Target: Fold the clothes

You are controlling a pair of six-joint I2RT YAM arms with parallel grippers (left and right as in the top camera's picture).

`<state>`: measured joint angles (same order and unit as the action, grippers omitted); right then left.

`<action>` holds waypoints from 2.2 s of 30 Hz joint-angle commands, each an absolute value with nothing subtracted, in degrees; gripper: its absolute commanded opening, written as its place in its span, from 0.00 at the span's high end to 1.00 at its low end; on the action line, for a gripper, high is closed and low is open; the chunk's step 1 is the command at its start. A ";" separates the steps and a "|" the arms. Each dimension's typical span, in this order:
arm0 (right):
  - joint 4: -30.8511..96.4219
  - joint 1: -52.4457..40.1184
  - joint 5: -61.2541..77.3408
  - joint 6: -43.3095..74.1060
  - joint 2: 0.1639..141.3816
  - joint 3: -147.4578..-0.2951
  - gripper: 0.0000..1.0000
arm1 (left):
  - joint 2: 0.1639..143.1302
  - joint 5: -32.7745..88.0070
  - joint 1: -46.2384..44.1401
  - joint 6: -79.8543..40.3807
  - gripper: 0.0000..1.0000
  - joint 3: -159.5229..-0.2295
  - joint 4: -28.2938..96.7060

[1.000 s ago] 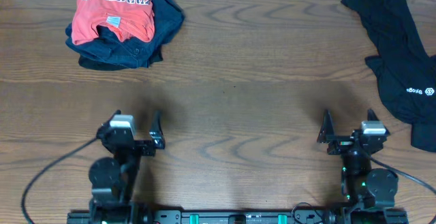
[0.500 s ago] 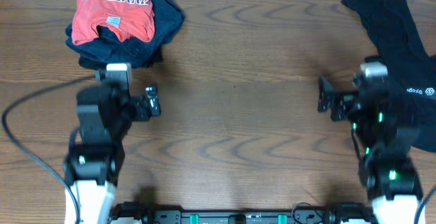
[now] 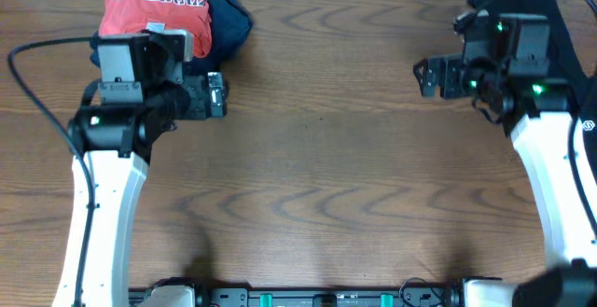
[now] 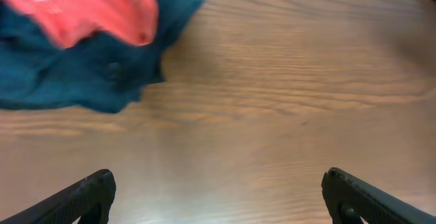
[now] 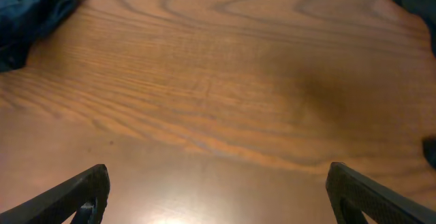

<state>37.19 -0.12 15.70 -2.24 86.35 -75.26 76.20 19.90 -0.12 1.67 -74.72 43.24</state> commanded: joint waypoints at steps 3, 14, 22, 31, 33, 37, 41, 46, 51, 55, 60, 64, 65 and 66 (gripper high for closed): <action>36.38 0.49 16.43 -5.91 90.00 -76.86 0.01 | 79.94 25.08 -0.62 4.29 0.02 -75.61 40.97; 29.54 6.87 -5.19 -3.97 95.00 -76.82 0.14 | 90.35 22.41 -10.15 4.51 0.02 -75.61 37.30; 25.28 12.91 -5.78 -3.92 102.61 -76.82 0.29 | 92.33 12.16 -21.06 4.49 0.02 -75.61 35.20; 22.00 16.62 -5.87 -3.95 111.07 -76.82 0.43 | 92.60 10.61 -27.07 4.47 0.00 -75.50 33.91; 20.38 17.56 -6.04 -3.95 112.44 -76.82 0.42 | 92.86 10.61 -27.77 4.49 0.02 -75.46 33.56; 18.41 19.44 -6.24 -3.92 114.76 -76.82 0.43 | 94.11 10.63 -28.18 4.47 0.02 -75.44 33.30; 17.54 20.86 -6.20 -3.92 116.86 -76.82 0.45 | 95.94 10.63 -28.38 4.47 0.02 -75.44 32.62; 17.41 22.06 -6.17 -3.84 119.00 -76.82 0.48 | 97.80 10.63 -28.45 4.47 0.02 -75.44 32.16; 17.30 22.63 -5.76 -2.90 119.72 -76.82 0.54 | 98.50 10.63 -28.49 4.47 0.02 -75.44 31.97; 17.34 22.85 -5.78 -2.57 121.40 -76.82 0.67 | 98.50 10.63 -28.49 4.47 0.02 -75.44 31.40; 17.56 22.85 -5.72 -2.02 122.91 -76.82 0.90 | 98.50 10.61 -28.45 4.47 0.02 -75.44 30.92; 17.87 22.57 -2.63 -0.40 120.99 -76.86 0.99 | 98.41 10.61 -27.66 4.45 0.03 -75.46 30.26; 18.20 22.39 -1.34 -0.40 120.11 -76.86 0.99 | 98.35 10.61 -27.29 4.29 0.03 -75.46 30.04; 18.55 22.11 -0.14 -0.40 119.02 -76.88 0.99 | 98.13 10.59 -26.76 3.79 0.03 -75.53 29.87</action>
